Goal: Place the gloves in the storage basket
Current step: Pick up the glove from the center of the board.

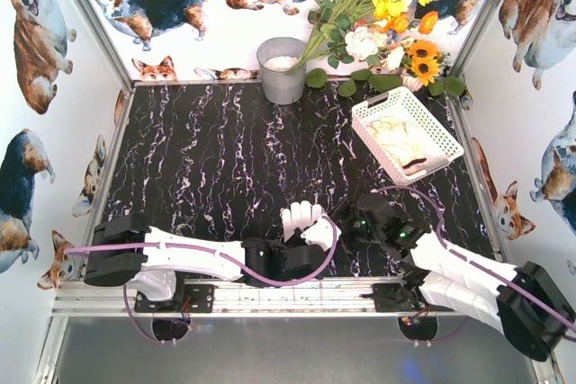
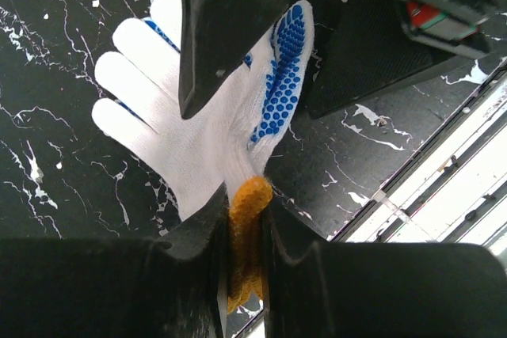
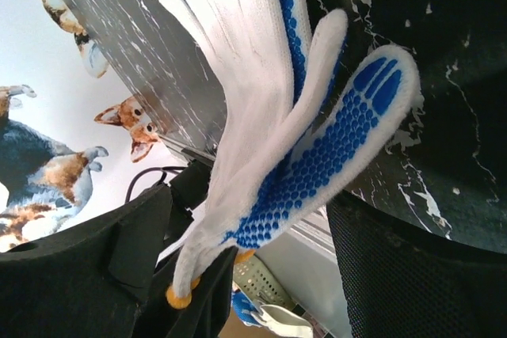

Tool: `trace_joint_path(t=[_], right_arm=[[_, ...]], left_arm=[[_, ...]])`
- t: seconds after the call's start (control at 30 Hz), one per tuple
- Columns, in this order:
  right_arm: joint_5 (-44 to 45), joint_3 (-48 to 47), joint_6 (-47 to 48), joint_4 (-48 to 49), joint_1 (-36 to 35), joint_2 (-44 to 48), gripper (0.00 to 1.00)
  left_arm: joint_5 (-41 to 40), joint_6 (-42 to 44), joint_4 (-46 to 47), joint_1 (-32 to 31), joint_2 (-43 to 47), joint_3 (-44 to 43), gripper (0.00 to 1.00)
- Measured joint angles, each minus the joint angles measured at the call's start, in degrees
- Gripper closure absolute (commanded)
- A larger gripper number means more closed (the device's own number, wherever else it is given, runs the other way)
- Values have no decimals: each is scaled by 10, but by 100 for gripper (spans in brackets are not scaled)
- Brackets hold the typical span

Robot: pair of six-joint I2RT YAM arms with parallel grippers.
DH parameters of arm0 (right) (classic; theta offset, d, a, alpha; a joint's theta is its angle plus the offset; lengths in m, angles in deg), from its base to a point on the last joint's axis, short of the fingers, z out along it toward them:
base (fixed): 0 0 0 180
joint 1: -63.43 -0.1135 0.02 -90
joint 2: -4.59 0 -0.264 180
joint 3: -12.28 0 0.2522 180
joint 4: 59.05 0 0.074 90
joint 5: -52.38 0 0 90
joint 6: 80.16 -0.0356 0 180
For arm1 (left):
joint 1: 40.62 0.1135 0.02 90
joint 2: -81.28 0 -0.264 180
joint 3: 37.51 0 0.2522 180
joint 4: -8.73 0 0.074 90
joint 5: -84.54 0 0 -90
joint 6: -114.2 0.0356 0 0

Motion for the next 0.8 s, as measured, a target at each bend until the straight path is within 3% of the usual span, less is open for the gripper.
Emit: trace_joint_path(t=[0.5, 0.8], right_arm=[[-36, 4, 3, 158, -14, -185, 29], [-61, 5, 13, 219, -14, -234, 55]], left_arm=[[41, 24, 38, 0, 17, 3, 100], [74, 31, 43, 0, 29, 22, 100]])
